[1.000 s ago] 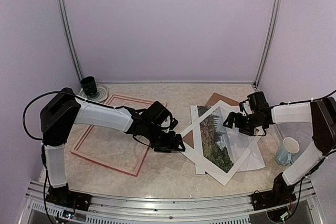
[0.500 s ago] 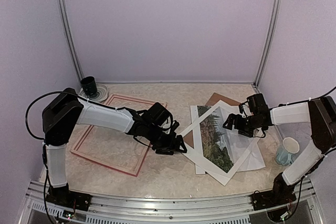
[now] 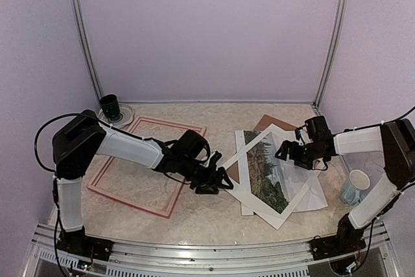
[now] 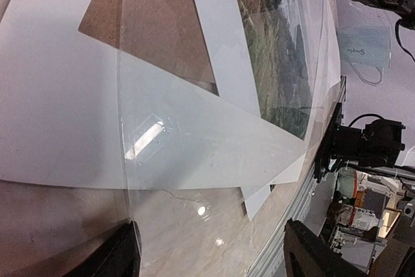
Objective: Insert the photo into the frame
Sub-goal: Pick up the glass panel from the frame body.
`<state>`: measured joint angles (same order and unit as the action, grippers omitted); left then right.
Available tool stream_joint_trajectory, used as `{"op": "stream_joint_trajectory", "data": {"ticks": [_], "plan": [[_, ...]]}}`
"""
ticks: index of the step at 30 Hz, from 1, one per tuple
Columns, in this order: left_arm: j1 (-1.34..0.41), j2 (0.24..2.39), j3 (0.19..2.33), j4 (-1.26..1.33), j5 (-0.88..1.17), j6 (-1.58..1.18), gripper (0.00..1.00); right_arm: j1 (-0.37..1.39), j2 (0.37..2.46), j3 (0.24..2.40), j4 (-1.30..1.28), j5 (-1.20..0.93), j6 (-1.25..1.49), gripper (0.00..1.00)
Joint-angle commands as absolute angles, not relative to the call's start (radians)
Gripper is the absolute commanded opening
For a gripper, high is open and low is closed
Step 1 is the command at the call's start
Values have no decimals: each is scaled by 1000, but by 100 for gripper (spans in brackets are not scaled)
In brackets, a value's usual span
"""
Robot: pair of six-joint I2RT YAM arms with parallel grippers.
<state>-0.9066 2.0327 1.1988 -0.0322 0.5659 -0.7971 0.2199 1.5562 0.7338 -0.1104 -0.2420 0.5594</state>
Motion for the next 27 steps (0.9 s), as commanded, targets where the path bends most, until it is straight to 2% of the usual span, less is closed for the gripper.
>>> {"op": "stream_joint_trajectory", "data": {"ticks": [1,27], "plan": [[-888,2020,1137,67,603,-859,74,219,1590,705,-135,-230,560,99],[-890,2014,1124,296,671,-943,56,235,1617,701,-126,-237,561,99]]}}
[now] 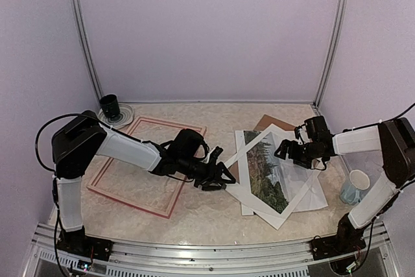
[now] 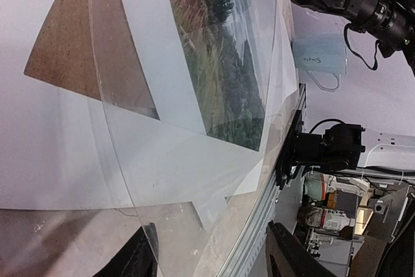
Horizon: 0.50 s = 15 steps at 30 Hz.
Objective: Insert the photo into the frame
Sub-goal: Pick up the glass panel from the frame body.
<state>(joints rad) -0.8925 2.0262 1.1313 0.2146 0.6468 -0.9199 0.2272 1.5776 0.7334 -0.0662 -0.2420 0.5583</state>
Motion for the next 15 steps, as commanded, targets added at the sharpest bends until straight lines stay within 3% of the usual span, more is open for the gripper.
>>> {"op": "stream_joint_trajectory", "data": {"ticks": [1,9,15], "plan": [[-891,2018,1125,301,671,-949,55,236,1617,700,-126,-237,561,99],[-888,2058,1146,278,678,-979,41,236,1612,698,-123,-241,561,99],[-885,2069,1154,244,679,-971,25,236,1606,706,-127,-241,560,99]]}}
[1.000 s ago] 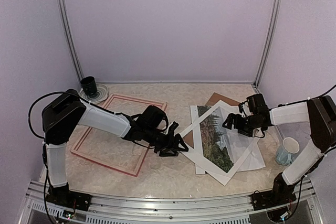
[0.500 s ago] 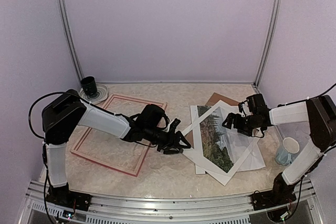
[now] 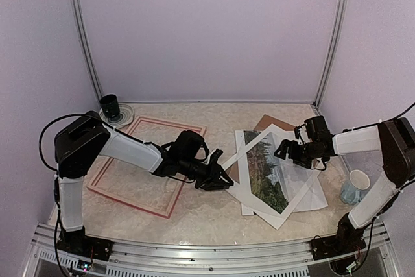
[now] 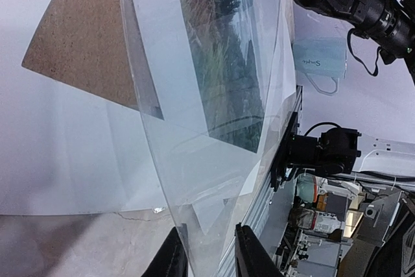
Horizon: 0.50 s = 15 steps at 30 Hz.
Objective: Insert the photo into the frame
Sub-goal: Pick up the glass panel from the frame body.
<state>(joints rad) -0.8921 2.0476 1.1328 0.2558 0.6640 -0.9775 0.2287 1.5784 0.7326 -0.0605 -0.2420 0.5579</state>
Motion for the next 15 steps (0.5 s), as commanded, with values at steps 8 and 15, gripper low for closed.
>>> {"op": "stream_joint_trajectory", "data": {"ticks": [8,15], "plan": [[-883,2073,1147,253,678,-966,5,237,1605,714,-128,-248,558,99],[-881,2054,1147,254,665,-940,2,236,1592,733,-147,-253,556,99]]}}
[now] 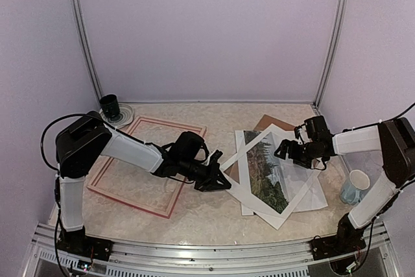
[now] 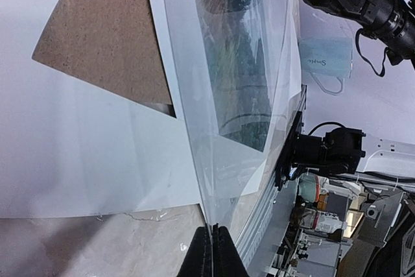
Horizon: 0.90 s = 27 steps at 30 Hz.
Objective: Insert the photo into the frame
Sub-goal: Pick up the glass panel from the frame body.
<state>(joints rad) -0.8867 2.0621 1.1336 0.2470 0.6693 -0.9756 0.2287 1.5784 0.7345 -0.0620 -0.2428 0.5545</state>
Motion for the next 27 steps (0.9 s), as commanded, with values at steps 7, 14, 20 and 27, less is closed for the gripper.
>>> {"op": "stream_joint_trajectory", "data": {"ticks": [7,14,20,27], "plan": [[-879,2003,1165,177,600,-862,2,236,1499,784,-203,-268,550,99],[-879,1944,1175,90,517,-794,0,236,1413,825,-242,-235,542,99],[-880,1894,1174,22,459,-750,0,236,1416,816,-239,-234,541,99],[-866,1809,1150,-104,404,-692,0,238,1434,809,-221,-238,546,99]]}}
